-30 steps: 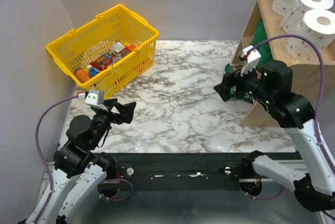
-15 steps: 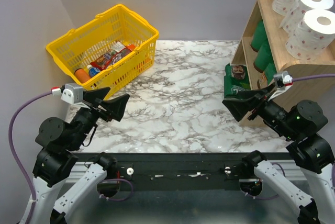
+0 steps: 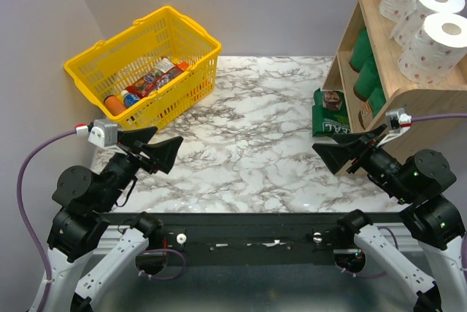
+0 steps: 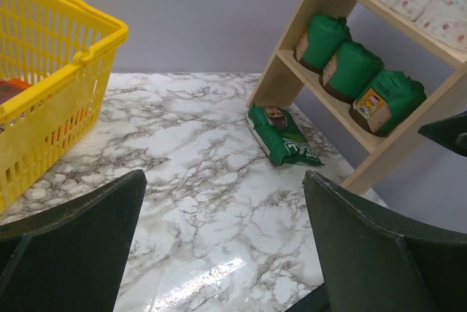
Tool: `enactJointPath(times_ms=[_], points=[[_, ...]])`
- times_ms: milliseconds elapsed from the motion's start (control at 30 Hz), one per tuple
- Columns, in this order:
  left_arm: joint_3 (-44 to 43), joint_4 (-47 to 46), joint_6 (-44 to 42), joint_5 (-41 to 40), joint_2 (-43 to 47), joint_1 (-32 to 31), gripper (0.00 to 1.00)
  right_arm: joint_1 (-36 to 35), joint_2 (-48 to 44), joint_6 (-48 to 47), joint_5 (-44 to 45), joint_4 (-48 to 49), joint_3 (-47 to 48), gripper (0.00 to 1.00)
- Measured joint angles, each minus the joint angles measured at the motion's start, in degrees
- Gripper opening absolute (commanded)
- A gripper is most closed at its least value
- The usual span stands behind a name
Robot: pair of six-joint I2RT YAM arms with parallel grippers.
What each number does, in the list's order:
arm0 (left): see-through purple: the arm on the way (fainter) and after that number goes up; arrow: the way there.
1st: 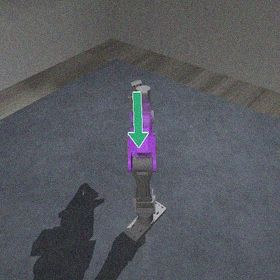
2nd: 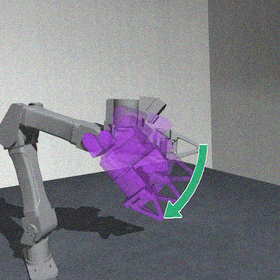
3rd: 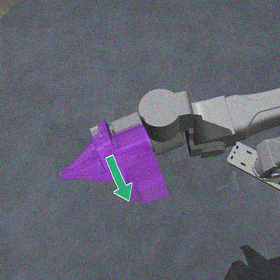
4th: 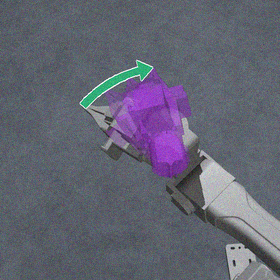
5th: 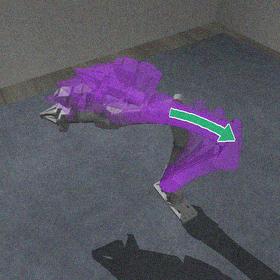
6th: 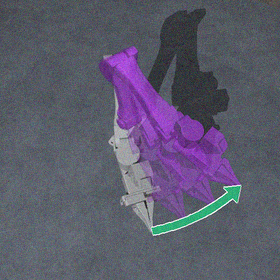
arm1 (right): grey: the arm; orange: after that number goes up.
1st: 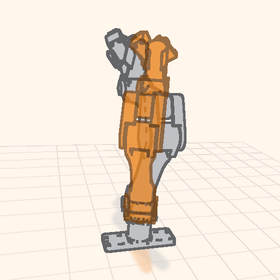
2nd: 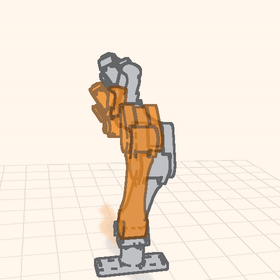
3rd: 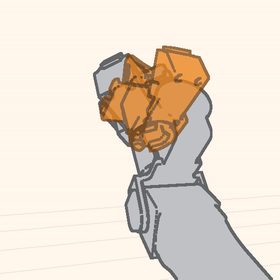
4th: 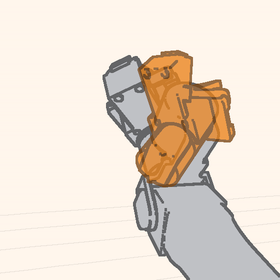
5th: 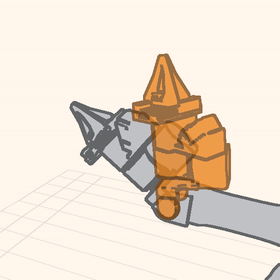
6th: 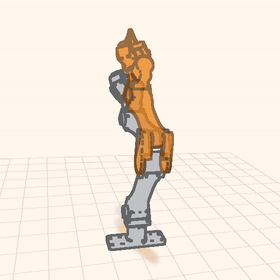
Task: Place and organize the paper towels onto the shelf
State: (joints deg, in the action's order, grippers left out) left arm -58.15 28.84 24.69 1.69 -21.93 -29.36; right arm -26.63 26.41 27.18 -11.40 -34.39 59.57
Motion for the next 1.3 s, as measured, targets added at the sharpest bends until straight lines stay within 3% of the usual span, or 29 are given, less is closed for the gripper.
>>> enactJointPath(times_ms=[1300], points=[[0.44, 0.07, 0.44, 0.44, 1.18, 0.0, 0.99, 0.0, -0.22, 0.04, 0.07, -0.02, 0.02, 1.0]])
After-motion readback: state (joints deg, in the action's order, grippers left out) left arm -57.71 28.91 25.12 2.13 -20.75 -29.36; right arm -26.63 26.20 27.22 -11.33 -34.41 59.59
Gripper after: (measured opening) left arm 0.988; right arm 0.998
